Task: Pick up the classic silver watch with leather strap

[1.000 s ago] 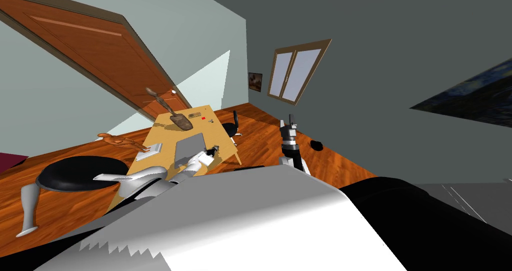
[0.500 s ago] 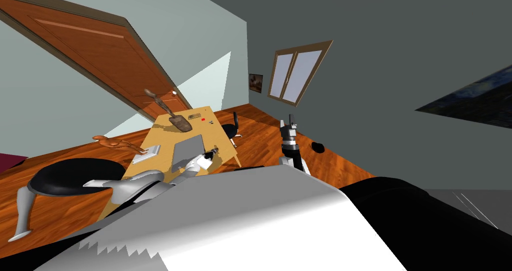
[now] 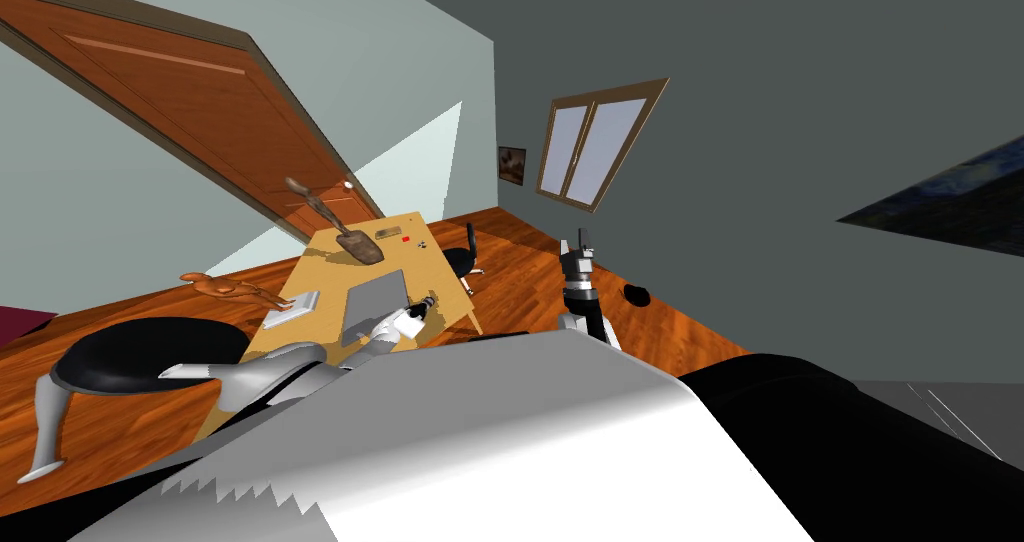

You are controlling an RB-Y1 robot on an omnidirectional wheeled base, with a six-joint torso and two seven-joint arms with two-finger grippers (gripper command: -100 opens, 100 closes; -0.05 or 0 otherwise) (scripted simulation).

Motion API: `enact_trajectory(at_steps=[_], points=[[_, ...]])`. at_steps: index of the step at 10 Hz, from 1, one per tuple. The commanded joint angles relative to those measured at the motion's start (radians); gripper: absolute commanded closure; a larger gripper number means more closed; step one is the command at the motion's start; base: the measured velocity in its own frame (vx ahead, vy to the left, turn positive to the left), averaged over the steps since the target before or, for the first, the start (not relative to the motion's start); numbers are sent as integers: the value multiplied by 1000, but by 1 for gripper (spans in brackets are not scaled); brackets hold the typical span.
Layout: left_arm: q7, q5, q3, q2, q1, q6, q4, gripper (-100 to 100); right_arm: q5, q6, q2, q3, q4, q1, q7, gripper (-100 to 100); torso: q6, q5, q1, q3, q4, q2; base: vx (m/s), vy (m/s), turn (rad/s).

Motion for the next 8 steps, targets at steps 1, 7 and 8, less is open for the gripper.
enact_trajectory(at_steps=[1, 7, 8], points=[[0, 0, 0, 0, 0, 0, 0, 100, 0, 0, 0, 0, 0, 0, 0, 0, 0, 0, 0, 0, 0, 0, 0, 0, 0], [-2, 40, -38, 13, -18, 71, -52, 100, 0, 0, 0, 0, 0, 0, 0, 0, -1, 1, 2, 3, 1, 6, -60, 8, -14], [-2, 40, -39, 13, -19, 75, -52, 0, 0, 0, 0, 0, 0, 0, 0, 0, -1, 1, 2, 2, 1, 4, -8, 1, 3]])
